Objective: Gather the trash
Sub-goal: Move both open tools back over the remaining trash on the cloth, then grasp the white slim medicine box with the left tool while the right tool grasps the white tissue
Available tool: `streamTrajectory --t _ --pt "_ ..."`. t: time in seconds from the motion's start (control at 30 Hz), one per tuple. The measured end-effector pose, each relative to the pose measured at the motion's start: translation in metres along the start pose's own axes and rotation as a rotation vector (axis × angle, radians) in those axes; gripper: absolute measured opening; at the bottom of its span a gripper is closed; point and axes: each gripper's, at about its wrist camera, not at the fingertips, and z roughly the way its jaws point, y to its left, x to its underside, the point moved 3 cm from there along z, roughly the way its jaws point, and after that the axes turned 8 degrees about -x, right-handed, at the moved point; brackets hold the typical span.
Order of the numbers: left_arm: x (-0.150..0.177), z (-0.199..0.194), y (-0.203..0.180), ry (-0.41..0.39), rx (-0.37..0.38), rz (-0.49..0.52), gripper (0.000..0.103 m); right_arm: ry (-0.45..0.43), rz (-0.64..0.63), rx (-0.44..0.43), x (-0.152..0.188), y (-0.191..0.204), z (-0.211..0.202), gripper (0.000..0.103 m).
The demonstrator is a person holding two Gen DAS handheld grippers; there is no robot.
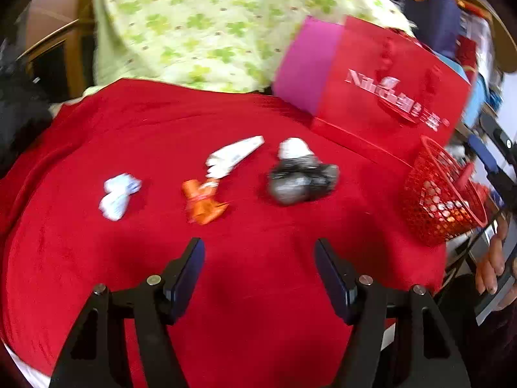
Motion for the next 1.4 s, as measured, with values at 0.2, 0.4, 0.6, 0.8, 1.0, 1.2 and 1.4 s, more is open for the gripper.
streamTrajectory --t 0.2,0.4,0.6,0.8,1.0,1.2,1.4 --pt "0.011 -0.001 0.025 -0.017 -0.032 -0.03 0.071 0.1 0.043 0.001 0.017 0.0 0.03 0.078" --pt "0.025 0.011 0.04 0.008 -0.033 -0.054 0.071 0.237 0.114 0.02 0.039 -0.008 0.064 0.078" --pt "0.037 0.02 0.063 0.031 -0.043 -0.102 0.07 0.315 0.136 0.038 0.053 -0.007 0.089 0.078" --pt "0.043 0.027 0.091 0.047 -0.057 -0.154 0.07 0.364 0.14 0.048 0.057 -0.007 0.12 0.078" --pt "0.038 0.028 0.11 0.04 -0.075 -0.176 0.07 0.42 0.161 0.074 0.055 -0.024 0.168 0.077" --pt "-0.006 0.035 0.1 0.012 -0.05 -0.114 0.07 0.527 0.312 0.117 0.067 -0.075 0.224 0.064" --pt "-0.074 0.079 0.063 0.028 0.0 0.022 0.071 0.584 0.374 0.086 0.075 -0.104 0.258 0.063"
